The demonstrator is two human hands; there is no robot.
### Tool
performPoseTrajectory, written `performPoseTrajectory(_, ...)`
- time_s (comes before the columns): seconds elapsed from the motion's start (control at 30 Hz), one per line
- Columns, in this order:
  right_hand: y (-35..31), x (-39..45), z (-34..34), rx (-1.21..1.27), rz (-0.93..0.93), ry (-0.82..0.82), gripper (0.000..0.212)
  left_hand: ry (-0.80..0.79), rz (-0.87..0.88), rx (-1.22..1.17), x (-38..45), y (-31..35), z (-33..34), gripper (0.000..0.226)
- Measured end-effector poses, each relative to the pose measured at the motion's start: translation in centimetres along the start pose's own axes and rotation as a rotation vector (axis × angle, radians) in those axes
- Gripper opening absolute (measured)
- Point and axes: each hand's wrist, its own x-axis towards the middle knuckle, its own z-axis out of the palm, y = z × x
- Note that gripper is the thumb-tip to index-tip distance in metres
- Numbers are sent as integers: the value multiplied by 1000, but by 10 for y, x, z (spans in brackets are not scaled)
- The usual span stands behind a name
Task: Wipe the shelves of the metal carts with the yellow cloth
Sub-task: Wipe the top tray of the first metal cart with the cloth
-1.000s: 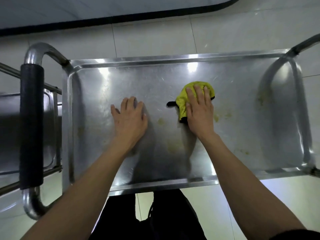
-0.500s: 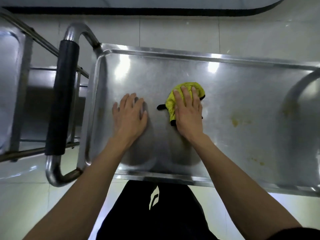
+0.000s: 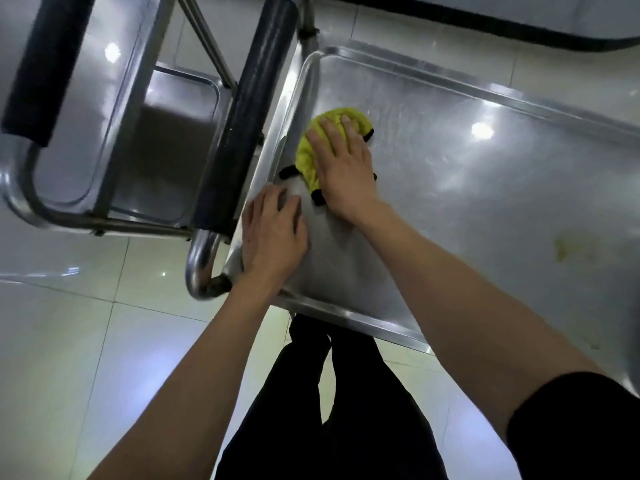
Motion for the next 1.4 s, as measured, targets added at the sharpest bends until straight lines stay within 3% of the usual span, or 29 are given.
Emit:
performPoseTrajectory(0.13, -15, 16, 0, -68, -151, -111, 59, 4, 39, -20, -7, -9, 1, 45)
performPoseTrajectory(0.33, -15, 3, -4, -40, -125, -101, 52, 20, 68, -5, -12, -11, 4, 44)
performPoseTrajectory(0.63, 29, -53, -5, 49, 86, 25, 50, -2, 29, 23, -7, 9, -1, 32)
performPoseTrajectory(1.1, 188, -196, -44, 8, 507, 174, 48, -113, 294, 104, -19, 188, 51, 35)
performPoseTrajectory(1.4, 219, -241, -49, -28, 589, 211, 47, -54, 349, 113, -27, 211, 67, 30)
